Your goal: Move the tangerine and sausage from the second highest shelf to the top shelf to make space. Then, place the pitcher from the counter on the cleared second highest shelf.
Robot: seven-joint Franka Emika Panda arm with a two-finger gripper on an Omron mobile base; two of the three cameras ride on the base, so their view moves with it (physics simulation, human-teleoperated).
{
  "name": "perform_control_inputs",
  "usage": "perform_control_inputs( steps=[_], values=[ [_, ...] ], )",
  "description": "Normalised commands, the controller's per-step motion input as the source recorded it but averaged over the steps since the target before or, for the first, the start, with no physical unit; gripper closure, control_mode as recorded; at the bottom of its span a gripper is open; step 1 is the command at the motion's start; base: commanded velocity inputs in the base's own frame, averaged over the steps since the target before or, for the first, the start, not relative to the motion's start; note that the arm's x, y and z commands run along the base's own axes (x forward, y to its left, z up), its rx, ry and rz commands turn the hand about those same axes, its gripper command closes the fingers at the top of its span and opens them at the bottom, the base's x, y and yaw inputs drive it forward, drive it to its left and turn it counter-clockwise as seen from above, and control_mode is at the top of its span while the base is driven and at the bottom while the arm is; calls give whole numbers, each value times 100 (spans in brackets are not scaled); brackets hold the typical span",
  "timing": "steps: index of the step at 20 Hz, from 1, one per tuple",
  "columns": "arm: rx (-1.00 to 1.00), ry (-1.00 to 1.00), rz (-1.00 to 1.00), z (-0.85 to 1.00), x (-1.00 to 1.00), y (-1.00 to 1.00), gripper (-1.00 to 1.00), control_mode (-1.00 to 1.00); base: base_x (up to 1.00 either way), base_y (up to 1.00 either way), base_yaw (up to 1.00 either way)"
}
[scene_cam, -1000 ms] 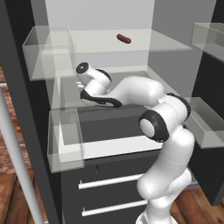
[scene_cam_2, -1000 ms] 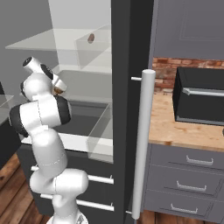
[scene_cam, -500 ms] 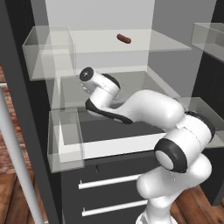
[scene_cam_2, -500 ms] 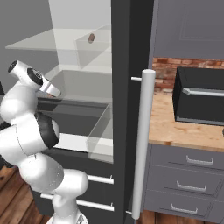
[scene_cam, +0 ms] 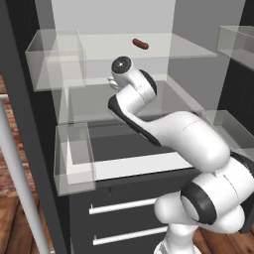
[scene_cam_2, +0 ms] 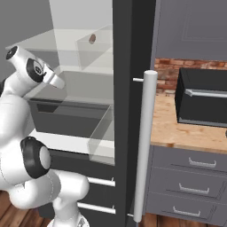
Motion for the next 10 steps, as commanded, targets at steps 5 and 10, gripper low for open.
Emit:
perform_control_inputs(
  steps=[5, 10],
  values=[
    [0, -20, 3, 67, -15, 0, 100, -100, 0, 0, 0],
    [0, -12, 5, 94, 3, 0, 100, -100, 0, 0, 0]
  ],
)
